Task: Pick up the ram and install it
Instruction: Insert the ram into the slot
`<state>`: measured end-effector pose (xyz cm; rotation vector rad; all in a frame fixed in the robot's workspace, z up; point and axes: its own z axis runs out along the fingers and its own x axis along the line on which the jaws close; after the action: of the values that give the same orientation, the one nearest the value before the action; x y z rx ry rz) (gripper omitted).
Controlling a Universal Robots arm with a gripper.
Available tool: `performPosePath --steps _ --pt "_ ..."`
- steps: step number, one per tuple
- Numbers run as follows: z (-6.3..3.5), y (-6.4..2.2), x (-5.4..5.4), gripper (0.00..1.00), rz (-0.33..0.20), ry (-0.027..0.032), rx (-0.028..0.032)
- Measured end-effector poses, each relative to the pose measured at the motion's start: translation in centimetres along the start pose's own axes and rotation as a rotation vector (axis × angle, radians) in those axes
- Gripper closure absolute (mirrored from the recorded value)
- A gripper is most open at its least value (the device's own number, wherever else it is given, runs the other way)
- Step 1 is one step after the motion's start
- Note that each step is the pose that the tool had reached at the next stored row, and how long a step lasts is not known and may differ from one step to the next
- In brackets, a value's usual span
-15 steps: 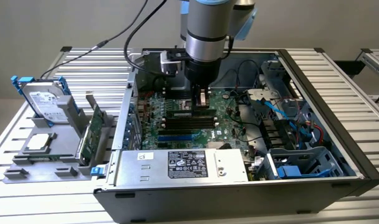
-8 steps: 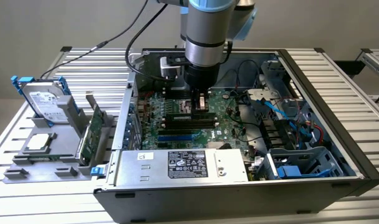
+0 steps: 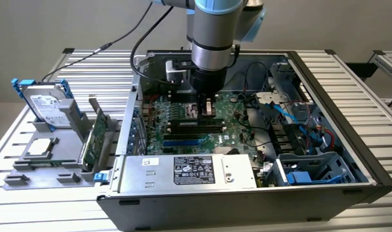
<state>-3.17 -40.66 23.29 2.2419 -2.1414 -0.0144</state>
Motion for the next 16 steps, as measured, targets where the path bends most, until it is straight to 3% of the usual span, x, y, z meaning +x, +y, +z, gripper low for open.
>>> performPosePath --steps 4,11,16 --pt "0.09 -0.01 -0.01 0.86 0.005 0.0015 -0.0039" --pt "0.48 -0.03 -0.02 0.86 0.006 0.0183 -0.0051" --pt "0.50 -0.03 -0.08 0.86 0.007 0.0200 -0.0051"
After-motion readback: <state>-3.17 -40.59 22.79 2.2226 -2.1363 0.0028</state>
